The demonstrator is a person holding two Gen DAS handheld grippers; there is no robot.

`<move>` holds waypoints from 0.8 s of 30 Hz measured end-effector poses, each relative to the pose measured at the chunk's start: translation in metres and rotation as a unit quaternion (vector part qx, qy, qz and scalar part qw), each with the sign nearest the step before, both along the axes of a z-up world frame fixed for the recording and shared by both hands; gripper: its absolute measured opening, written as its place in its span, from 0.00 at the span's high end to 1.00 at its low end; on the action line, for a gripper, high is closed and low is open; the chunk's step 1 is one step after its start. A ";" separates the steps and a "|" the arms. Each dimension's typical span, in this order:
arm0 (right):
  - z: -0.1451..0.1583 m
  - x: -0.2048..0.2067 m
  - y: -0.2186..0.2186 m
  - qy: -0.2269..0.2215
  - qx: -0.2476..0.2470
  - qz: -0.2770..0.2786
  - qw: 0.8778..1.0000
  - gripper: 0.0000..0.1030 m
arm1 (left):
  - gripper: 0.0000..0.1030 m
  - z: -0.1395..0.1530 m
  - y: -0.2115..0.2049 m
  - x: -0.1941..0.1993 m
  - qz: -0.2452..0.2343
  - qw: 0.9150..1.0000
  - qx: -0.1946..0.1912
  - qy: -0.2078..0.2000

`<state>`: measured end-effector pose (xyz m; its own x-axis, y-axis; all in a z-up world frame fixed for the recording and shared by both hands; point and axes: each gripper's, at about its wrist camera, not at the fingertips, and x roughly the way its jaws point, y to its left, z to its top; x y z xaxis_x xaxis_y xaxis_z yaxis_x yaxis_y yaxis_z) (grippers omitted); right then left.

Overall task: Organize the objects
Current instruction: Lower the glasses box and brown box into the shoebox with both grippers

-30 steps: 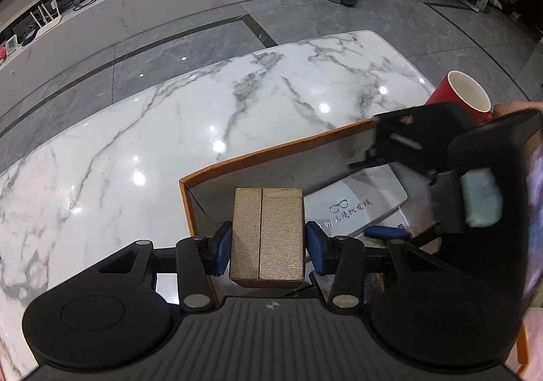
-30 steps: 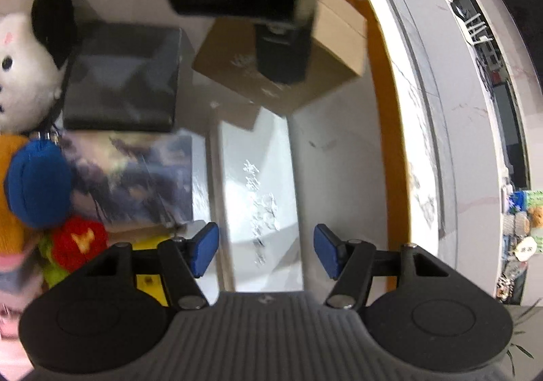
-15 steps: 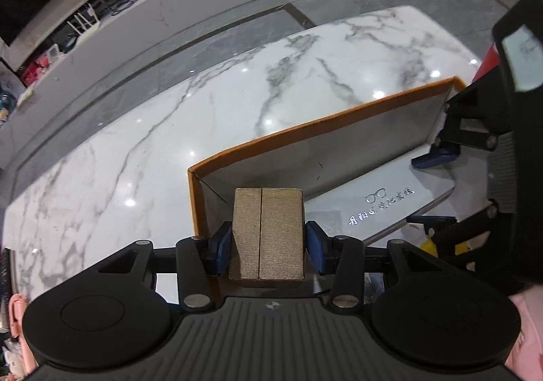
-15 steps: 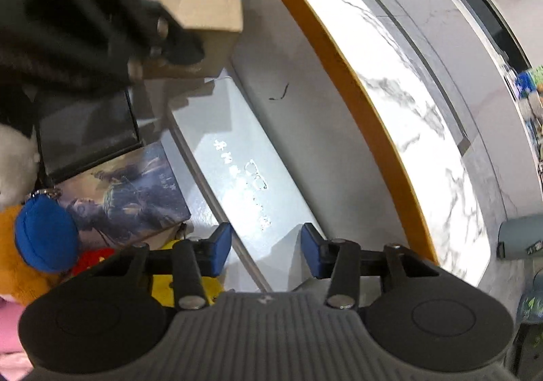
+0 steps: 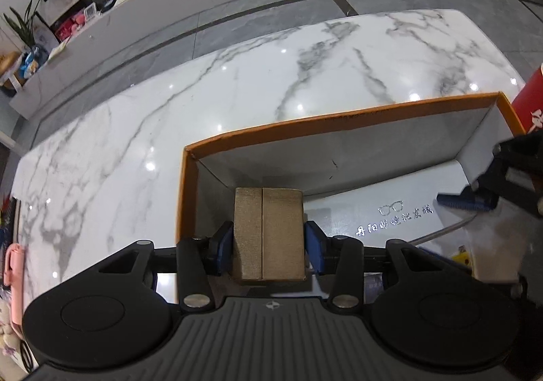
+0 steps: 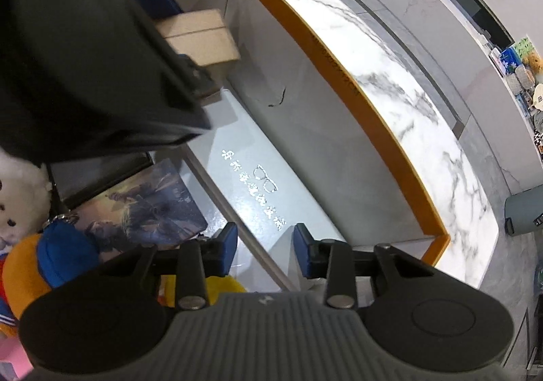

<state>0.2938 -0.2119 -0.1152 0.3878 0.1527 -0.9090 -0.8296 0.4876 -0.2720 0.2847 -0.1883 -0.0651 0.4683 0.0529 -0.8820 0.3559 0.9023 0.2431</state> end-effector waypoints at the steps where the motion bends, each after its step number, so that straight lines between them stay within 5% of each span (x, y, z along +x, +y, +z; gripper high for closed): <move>1: 0.000 -0.003 0.000 -0.002 0.000 0.004 1.000 0.64 | 0.51 0.000 -0.001 0.001 0.005 1.000 0.000 -0.001; 19: -0.002 -0.013 0.019 0.007 0.029 -0.030 0.999 0.59 | 0.41 0.009 0.007 0.014 -0.002 0.999 -0.050 0.014; 24: -0.003 -0.011 0.032 0.008 0.034 -0.039 0.999 0.56 | 0.49 0.022 0.019 0.015 -0.043 0.997 -0.057 0.025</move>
